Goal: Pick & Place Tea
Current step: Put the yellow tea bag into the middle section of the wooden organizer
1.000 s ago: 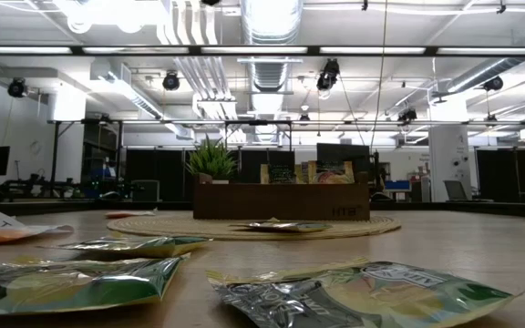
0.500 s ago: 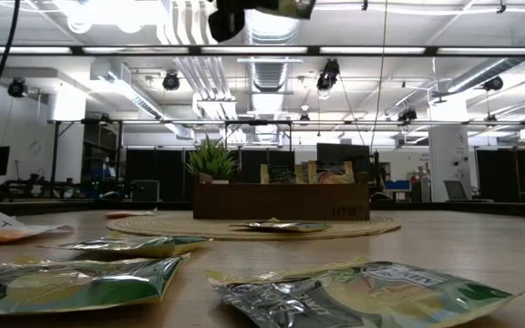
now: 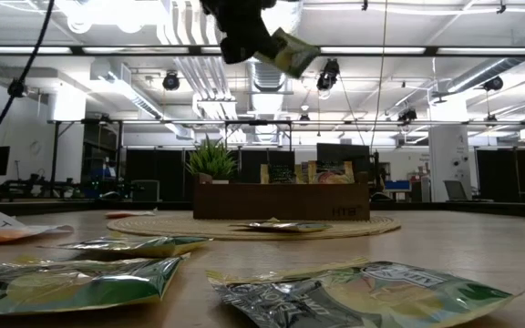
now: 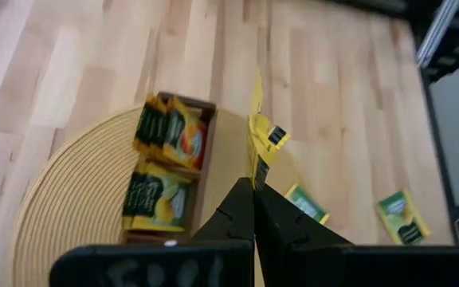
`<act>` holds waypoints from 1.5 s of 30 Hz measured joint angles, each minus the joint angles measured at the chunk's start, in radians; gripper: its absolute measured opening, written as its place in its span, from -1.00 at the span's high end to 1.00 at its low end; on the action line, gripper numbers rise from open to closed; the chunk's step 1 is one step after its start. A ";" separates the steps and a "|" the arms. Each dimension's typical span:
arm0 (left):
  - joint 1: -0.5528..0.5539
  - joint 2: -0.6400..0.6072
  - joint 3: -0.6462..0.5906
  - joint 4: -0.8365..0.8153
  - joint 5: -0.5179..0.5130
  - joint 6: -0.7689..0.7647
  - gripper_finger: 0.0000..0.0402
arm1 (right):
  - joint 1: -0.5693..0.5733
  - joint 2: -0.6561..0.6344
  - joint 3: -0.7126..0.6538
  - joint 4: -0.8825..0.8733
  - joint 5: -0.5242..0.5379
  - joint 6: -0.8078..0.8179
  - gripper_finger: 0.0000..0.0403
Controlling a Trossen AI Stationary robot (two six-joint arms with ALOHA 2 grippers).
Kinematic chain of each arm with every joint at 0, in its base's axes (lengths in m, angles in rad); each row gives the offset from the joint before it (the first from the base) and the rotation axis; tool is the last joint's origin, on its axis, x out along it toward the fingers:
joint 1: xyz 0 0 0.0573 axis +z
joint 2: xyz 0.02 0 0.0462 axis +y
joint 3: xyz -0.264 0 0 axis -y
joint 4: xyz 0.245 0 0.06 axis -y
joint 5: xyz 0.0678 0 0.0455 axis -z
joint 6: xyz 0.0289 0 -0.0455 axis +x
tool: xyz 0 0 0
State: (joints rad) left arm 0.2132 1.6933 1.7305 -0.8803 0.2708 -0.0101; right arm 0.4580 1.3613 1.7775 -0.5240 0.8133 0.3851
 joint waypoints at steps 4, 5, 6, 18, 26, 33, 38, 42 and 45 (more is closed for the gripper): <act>0.012 0.060 0.040 -0.071 -0.005 0.044 1.00 | 0.000 0.000 0.000 -0.004 0.000 0.000 0.01; 0.015 0.073 0.050 -0.082 -0.009 0.052 1.00 | 0.000 0.000 0.000 -0.005 0.000 0.000 0.01; 0.016 0.087 0.058 -0.094 -0.010 0.062 1.00 | 0.000 0.000 0.000 -0.007 0.000 0.000 0.01; 0.036 0.201 0.096 -0.162 -0.042 0.160 1.00 | 0.000 0.000 0.000 -0.027 0.001 0.000 0.01; 0.050 0.264 0.132 -0.208 -0.083 0.212 1.00 | 0.000 0.001 0.000 -0.073 0.001 0.017 0.01; 0.063 0.311 0.216 -0.272 -0.112 0.241 1.00 | 0.000 0.001 0.000 -0.076 0.001 0.016 0.01; 0.066 0.340 0.247 -0.311 -0.115 0.269 1.00 | 0.000 0.001 0.000 -0.080 0.001 0.015 0.01; 0.063 0.352 0.246 -0.328 -0.115 0.292 1.00 | 0.000 0.001 0.000 -0.080 0.001 0.015 0.01; 0.062 0.363 0.245 -0.332 -0.116 0.301 1.00 | 0.000 0.001 0.000 -0.080 0.001 0.015 0.01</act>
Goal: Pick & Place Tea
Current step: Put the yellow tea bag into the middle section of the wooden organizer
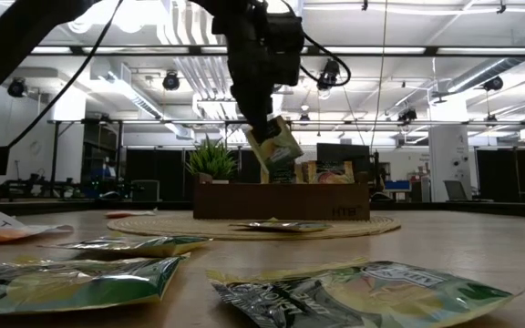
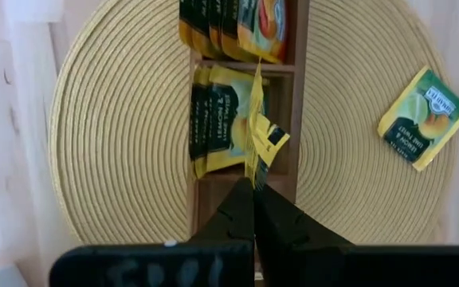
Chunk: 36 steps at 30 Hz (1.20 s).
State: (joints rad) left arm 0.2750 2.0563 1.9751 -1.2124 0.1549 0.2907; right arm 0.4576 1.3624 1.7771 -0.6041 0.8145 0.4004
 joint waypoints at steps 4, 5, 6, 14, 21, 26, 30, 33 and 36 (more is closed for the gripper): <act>-0.004 0.015 -0.001 -0.002 0.001 0.005 1.00 | 0.000 0.000 0.000 -0.002 0.009 0.000 0.01; -0.006 0.021 -0.001 0.004 0.001 0.006 1.00 | 0.000 0.000 0.000 -0.003 0.017 0.000 0.01; -0.006 0.024 -0.001 0.005 0.003 0.009 1.00 | 0.000 0.000 0.000 -0.004 0.023 0.000 0.01; -0.011 0.043 -0.019 -0.006 0.001 0.042 1.00 | 0.000 0.000 0.000 -0.011 0.026 0.000 0.01; -0.011 0.047 -0.026 0.009 0.001 0.048 1.00 | 0.000 0.000 0.000 -0.014 0.026 0.000 0.01; -0.011 0.047 -0.033 0.017 -0.034 0.045 1.00 | 0.000 0.000 0.000 -0.014 0.026 0.000 0.01; -0.011 0.047 -0.033 0.026 -0.046 0.044 0.92 | 0.000 0.000 0.000 -0.014 0.026 0.003 0.01; -0.011 0.047 -0.033 0.034 -0.047 0.041 0.81 | 0.000 0.000 0.000 -0.014 0.026 0.003 0.01; -0.012 0.047 -0.033 0.038 -0.048 0.040 0.70 | 0.000 0.000 0.000 -0.014 0.026 0.003 0.01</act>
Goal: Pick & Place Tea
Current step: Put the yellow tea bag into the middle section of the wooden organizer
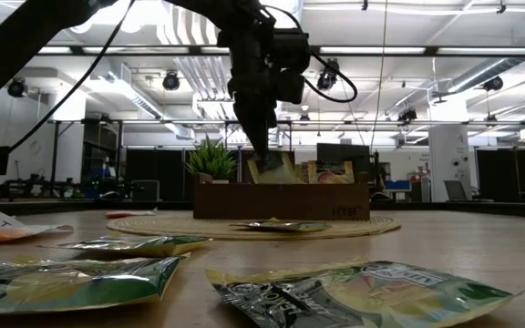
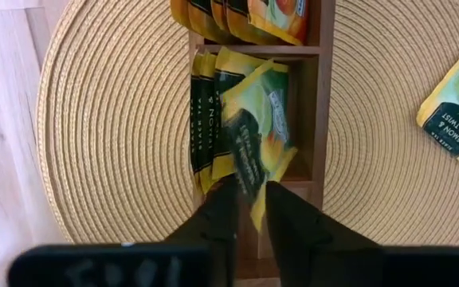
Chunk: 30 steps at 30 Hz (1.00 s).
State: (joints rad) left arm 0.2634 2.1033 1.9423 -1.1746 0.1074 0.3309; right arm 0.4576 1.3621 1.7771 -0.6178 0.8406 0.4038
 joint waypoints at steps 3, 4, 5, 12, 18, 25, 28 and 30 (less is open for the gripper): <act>0.000 0.000 0.000 0.001 0.002 0.000 0.61 | 0.000 -0.001 0.000 0.000 0.000 0.000 0.01; 0.000 0.000 0.000 0.001 0.002 -0.001 0.59 | 0.000 -0.001 0.000 0.000 0.000 0.000 0.01; 0.000 0.000 0.000 0.001 0.002 -0.001 0.58 | 0.000 -0.001 0.000 0.000 0.000 0.000 0.01; -0.001 0.000 0.000 0.001 0.003 -0.002 0.55 | 0.000 -0.001 0.000 0.000 0.000 0.000 0.01; -0.001 0.000 0.000 0.027 0.003 -0.002 0.55 | 0.000 -0.001 0.000 0.000 0.000 0.003 0.01; 0.011 -0.010 0.000 -0.048 -0.064 -0.050 0.57 | 0.000 -0.001 0.000 -0.009 -0.001 0.004 0.01; 0.016 -0.011 -0.005 -0.078 -0.071 -0.077 0.70 | 0.000 -0.001 0.000 -0.015 -0.001 0.004 0.01; 0.015 -0.011 -0.021 -0.072 -0.082 -0.093 0.85 | 0.000 -0.001 0.000 -0.015 -0.001 0.004 0.01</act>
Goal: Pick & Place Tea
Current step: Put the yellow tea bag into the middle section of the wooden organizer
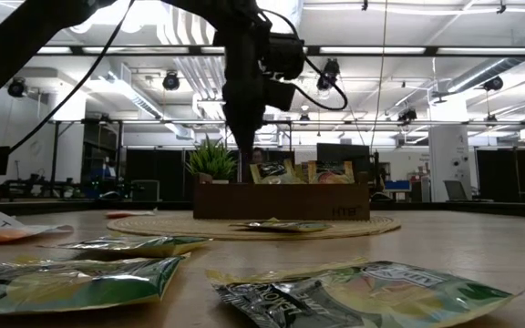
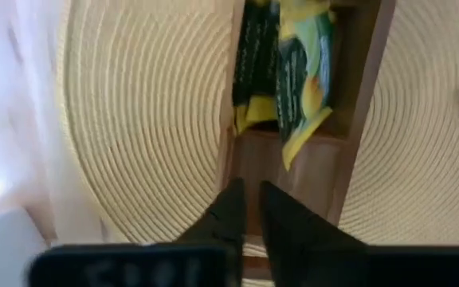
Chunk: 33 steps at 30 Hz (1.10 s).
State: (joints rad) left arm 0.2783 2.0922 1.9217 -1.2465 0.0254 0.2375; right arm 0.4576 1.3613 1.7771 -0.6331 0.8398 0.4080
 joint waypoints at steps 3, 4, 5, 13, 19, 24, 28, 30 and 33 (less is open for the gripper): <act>0.000 0.000 -0.022 0.001 -0.001 -0.019 0.97 | 0.000 0.000 0.000 -0.001 0.000 0.000 0.01; -0.002 0.000 -0.030 0.009 0.003 -0.023 0.98 | 0.000 0.000 0.000 -0.004 0.000 0.000 0.01; -0.004 0.000 -0.040 0.022 0.013 -0.029 0.99 | 0.000 0.000 0.000 -0.008 0.000 0.000 0.01; -0.018 0.000 -0.080 0.069 0.071 -0.059 1.00 | 0.000 0.000 0.000 -0.016 0.000 0.000 0.01; -0.019 0.000 -0.071 0.132 0.090 -0.086 1.00 | 0.000 0.000 0.000 -0.016 0.000 0.000 0.01; -0.019 0.000 -0.070 0.122 0.090 -0.089 1.00 | 0.000 0.000 0.000 -0.017 0.000 0.000 0.01; -0.018 -0.009 -0.070 0.074 0.090 -0.093 1.00 | 0.000 0.000 0.000 -0.017 0.000 0.000 0.01; -0.018 -0.032 -0.073 0.075 0.090 -0.111 1.00 | 0.000 0.000 0.000 -0.019 0.000 0.000 0.01; -0.018 -0.078 -0.076 0.076 0.090 -0.130 1.00 | 0.000 0.000 0.000 -0.025 -0.001 0.001 0.01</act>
State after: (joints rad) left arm 0.2599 2.0140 1.8454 -1.1709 0.1158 0.1070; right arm 0.4580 1.3613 1.7771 -0.6583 0.8390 0.4087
